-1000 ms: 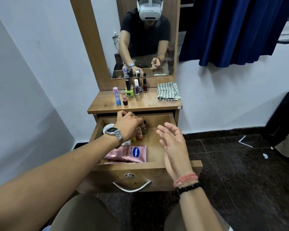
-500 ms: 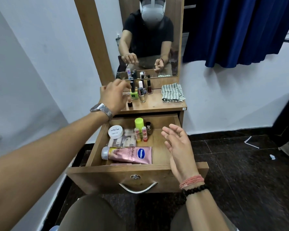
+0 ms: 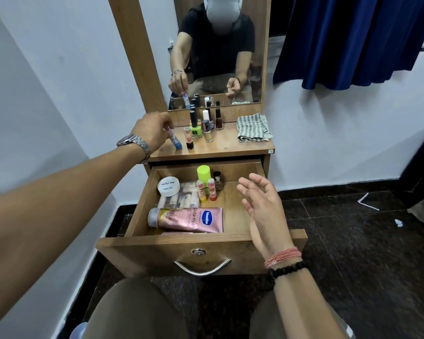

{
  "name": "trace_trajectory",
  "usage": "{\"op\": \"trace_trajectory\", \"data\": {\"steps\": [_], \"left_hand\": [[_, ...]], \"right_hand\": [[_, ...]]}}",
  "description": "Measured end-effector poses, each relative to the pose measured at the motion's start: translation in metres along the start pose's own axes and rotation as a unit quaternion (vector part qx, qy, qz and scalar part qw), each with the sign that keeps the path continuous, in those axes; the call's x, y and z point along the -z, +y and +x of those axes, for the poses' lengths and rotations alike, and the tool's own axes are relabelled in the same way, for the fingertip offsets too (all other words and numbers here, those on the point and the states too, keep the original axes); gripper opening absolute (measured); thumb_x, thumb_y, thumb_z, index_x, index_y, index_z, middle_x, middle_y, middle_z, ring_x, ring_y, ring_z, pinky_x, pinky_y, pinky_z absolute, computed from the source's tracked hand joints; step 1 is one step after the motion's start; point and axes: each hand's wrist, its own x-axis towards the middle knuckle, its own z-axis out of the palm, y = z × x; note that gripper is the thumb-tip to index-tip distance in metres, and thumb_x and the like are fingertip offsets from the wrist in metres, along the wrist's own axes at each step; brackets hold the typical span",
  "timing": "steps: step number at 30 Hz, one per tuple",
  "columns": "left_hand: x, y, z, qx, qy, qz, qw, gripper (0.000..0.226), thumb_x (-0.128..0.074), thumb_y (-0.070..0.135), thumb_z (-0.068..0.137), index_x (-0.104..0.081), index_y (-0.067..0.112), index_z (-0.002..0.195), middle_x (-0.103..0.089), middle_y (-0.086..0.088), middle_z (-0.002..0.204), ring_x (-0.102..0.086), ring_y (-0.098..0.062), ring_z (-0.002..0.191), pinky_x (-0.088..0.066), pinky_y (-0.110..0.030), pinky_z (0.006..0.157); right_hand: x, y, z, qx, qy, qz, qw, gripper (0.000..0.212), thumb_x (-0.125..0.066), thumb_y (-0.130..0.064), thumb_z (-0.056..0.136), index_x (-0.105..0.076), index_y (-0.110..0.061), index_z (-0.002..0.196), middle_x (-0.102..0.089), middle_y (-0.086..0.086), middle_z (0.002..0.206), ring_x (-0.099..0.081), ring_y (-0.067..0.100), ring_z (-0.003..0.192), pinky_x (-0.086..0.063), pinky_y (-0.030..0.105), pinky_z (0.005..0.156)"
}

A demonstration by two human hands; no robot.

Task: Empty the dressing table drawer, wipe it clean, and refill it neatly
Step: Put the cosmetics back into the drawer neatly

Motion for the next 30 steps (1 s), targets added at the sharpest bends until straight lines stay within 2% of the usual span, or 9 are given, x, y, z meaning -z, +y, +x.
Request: {"op": "trace_trajectory", "data": {"steps": [4,7,9,11,13,17,19,23,30], "left_hand": [[0.027,0.004,-0.025,-0.043,0.025,-0.002,0.999,0.008,-0.067,0.016,0.085,-0.065,0.017,0.092,-0.068,-0.004,0.095,-0.06,-0.022,0.084,-0.049,-0.035,0.068],[0.04,0.023,-0.058,-0.102,0.036,-0.061,0.992,0.01,-0.069,0.013,0.083,-0.065,0.015,0.092,-0.067,-0.001,0.092,-0.063,-0.019,0.079,-0.052,-0.038,0.071],[0.038,0.038,-0.08,-0.132,0.012,-0.1,0.986,0.01,-0.07,0.009,0.082,-0.067,0.014,0.09,-0.067,0.0,0.091,-0.064,-0.016,0.078,-0.053,-0.034,0.072],[0.026,0.049,-0.096,-0.149,-0.042,-0.11,0.982,0.011,-0.07,0.007,0.082,-0.067,0.014,0.09,-0.065,0.001,0.091,-0.063,-0.015,0.082,-0.053,-0.032,0.074],[0.009,0.055,-0.105,-0.155,-0.087,-0.086,0.98,0.012,-0.069,0.012,0.083,-0.067,0.018,0.093,-0.062,0.005,0.095,-0.062,-0.014,0.085,-0.053,-0.034,0.074],[-0.022,0.058,-0.11,-0.187,-0.118,-0.009,0.975,0.011,-0.065,0.02,0.087,-0.063,0.026,0.097,-0.059,0.007,0.105,-0.061,-0.015,0.09,-0.05,-0.03,0.07],[-0.033,0.059,-0.109,-0.208,-0.115,0.037,0.971,0.011,-0.063,0.022,0.088,-0.061,0.028,0.098,-0.058,0.008,0.105,-0.059,-0.017,0.092,-0.044,-0.027,0.067],[-0.046,0.056,-0.105,-0.237,-0.092,0.115,0.96,0.018,-0.061,0.022,0.09,-0.059,0.031,0.106,-0.059,0.01,0.109,-0.049,-0.015,0.103,-0.039,-0.028,0.077],[-0.055,0.053,-0.105,-0.236,-0.105,0.156,0.953,0.026,-0.056,0.018,0.093,-0.056,0.029,0.116,-0.062,0.01,0.114,-0.045,-0.017,0.105,-0.04,-0.03,0.08]], "right_hand": [[0.0,0.0,0.0,-0.003,0.003,0.007,1.0,0.025,-0.053,-0.008,0.094,-0.054,-0.022,0.114,-0.064,-0.002,0.117,-0.06,0.009,0.111,-0.044,0.023,0.09],[-0.001,0.0,0.0,-0.003,0.002,0.006,1.0,0.026,-0.053,-0.009,0.094,-0.054,-0.022,0.116,-0.064,-0.002,0.117,-0.06,0.009,0.112,-0.044,0.022,0.089],[-0.001,0.0,0.0,-0.003,0.003,0.003,1.0,0.025,-0.053,-0.009,0.094,-0.054,-0.023,0.115,-0.064,-0.002,0.117,-0.059,0.009,0.112,-0.043,0.022,0.089],[-0.001,-0.001,0.0,-0.002,0.002,0.002,1.0,0.024,-0.053,-0.009,0.094,-0.054,-0.023,0.114,-0.064,-0.002,0.118,-0.059,0.009,0.112,-0.043,0.022,0.091],[-0.001,-0.001,-0.001,-0.004,0.001,0.004,1.0,0.024,-0.053,-0.008,0.094,-0.054,-0.023,0.113,-0.064,-0.001,0.118,-0.059,0.009,0.113,-0.042,0.023,0.091],[-0.001,-0.002,-0.002,-0.004,-0.002,0.006,1.0,0.025,-0.052,-0.008,0.094,-0.053,-0.022,0.115,-0.063,0.0,0.119,-0.058,0.01,0.113,-0.043,0.023,0.091],[-0.001,-0.002,-0.002,-0.005,-0.003,0.004,1.0,0.025,-0.052,-0.009,0.095,-0.053,-0.022,0.116,-0.063,-0.001,0.119,-0.058,0.01,0.113,-0.043,0.023,0.091],[-0.001,-0.001,-0.001,-0.007,-0.001,0.006,1.0,0.025,-0.052,-0.009,0.095,-0.053,-0.021,0.117,-0.063,0.0,0.119,-0.058,0.01,0.113,-0.043,0.024,0.092],[0.0,-0.002,-0.002,-0.009,0.001,0.006,1.0,0.026,-0.052,-0.009,0.095,-0.053,-0.02,0.118,-0.063,0.0,0.12,-0.059,0.01,0.113,-0.043,0.025,0.096]]}}
